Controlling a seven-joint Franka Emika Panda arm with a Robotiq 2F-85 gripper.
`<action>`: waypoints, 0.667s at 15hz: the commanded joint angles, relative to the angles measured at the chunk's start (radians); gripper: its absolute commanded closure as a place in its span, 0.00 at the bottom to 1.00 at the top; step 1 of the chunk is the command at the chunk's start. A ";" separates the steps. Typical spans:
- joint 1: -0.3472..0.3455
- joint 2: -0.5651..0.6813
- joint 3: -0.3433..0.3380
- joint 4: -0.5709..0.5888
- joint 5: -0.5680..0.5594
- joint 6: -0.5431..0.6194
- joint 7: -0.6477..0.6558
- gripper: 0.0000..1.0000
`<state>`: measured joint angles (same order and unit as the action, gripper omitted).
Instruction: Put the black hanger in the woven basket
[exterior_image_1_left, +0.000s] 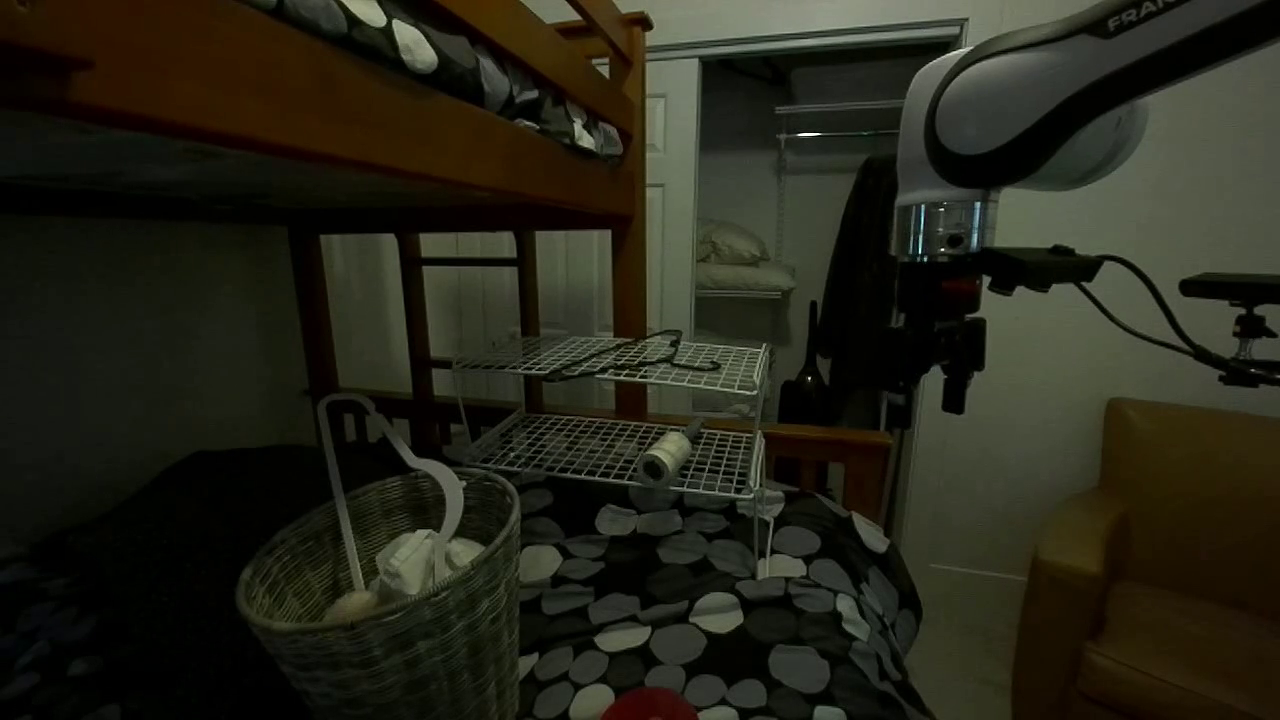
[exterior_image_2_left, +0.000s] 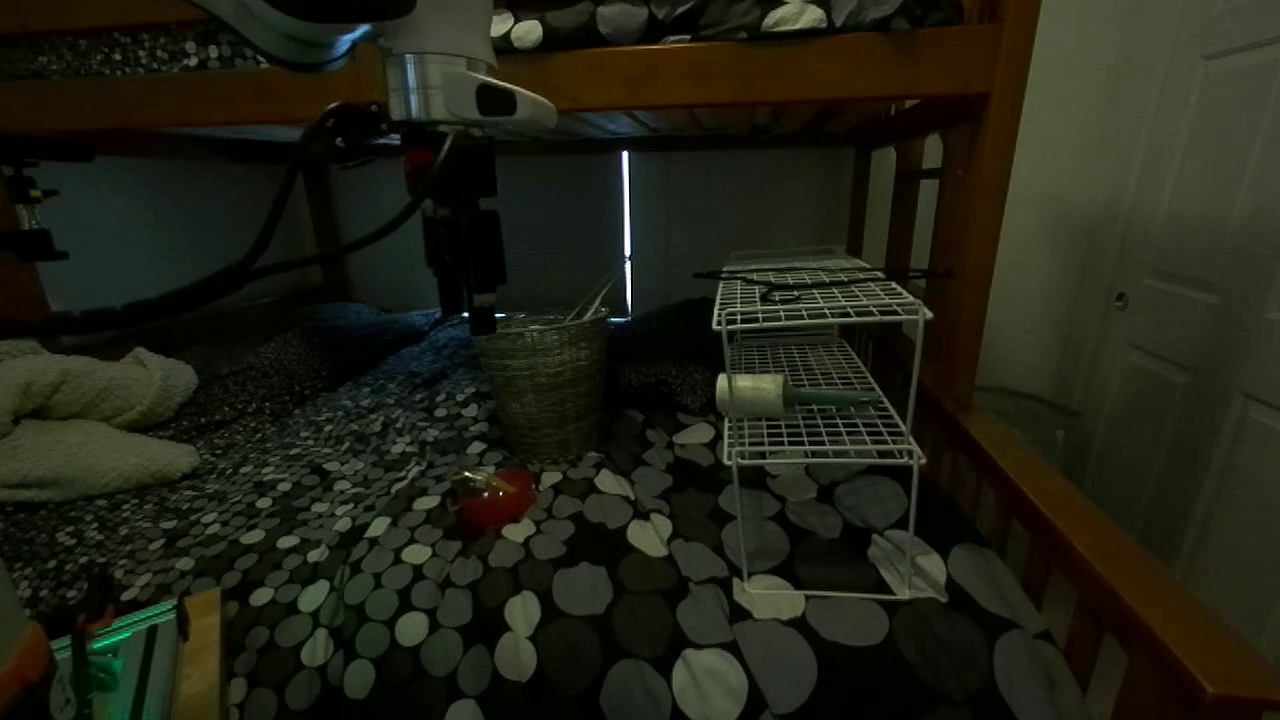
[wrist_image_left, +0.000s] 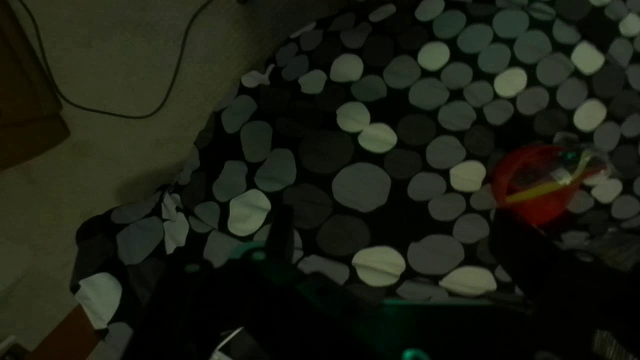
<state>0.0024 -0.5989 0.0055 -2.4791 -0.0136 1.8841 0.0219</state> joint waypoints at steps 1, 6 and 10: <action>-0.019 0.045 -0.004 0.082 0.065 0.087 0.102 0.00; -0.038 0.125 0.001 0.288 0.034 0.235 0.131 0.00; -0.082 0.271 -0.027 0.566 -0.121 0.117 0.012 0.00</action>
<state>-0.0487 -0.4536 0.0031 -2.1089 -0.0631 2.0957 0.1198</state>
